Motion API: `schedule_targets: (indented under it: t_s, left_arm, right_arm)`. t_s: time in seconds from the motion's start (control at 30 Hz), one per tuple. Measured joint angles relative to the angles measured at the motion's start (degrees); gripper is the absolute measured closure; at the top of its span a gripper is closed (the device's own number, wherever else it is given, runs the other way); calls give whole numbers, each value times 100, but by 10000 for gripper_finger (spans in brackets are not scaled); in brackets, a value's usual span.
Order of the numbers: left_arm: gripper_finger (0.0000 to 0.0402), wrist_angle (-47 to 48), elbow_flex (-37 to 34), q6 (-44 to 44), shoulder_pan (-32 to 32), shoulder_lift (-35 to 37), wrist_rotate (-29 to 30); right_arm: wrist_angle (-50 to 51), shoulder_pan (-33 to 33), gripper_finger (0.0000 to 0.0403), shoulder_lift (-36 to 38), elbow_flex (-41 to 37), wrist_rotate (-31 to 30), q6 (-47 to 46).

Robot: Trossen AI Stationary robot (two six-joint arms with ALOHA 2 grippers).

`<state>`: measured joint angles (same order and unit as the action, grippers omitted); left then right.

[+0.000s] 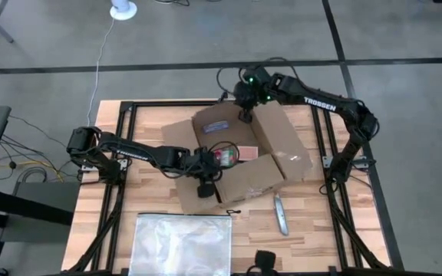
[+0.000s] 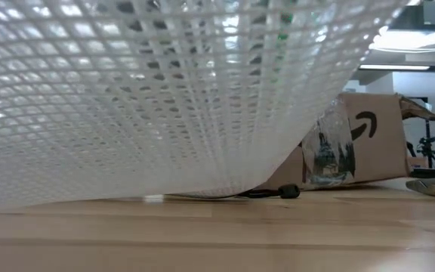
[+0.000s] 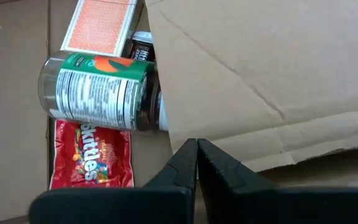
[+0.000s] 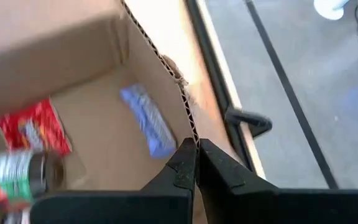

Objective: Unpack boxes
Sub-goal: Open the box using the cutter

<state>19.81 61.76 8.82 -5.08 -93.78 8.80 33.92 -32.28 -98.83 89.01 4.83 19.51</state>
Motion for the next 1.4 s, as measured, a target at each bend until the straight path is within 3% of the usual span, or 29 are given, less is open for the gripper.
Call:
schedule_targets:
  t_s: [0.4, 0.6, 0.77, 0.87, 0.97, 1.2, 1.3, 1.4]
  left_arm:
    - [402, -37, 155, -649, -22, 389, -157]
    - [402, -525, 426, -361, 100, 599, -125]
    - [402, -643, 419, -94, 287, 21, 195]
    - [402, -610, 414, 192, 352, -311, -28]
    - [402, -279, 431, 401, 223, -422, -393]
    - [401, 1106, 367, 299, -147, 92, -291]
    - [402, 1776, 360, 649, -170, 402, 95]
    - [402, 2437, 350, 1172, -176, 644, 1044]
  right_arm:
    - [-225, -462, 403, -168, -27, 141, -331]
    - [-37, -499, 403, -184, -39, 70, -275]
    - [12, -493, 403, -184, -39, 86, -166]
    - [37, -493, 403, -184, -39, 91, -164]
    - [86, -496, 403, -184, -39, 95, -163]
    - [265, -479, 403, -162, -32, 174, -166]
    - [397, -462, 403, -162, -31, -12, -331]
    - [636, -464, 403, -162, -31, -224, -580]
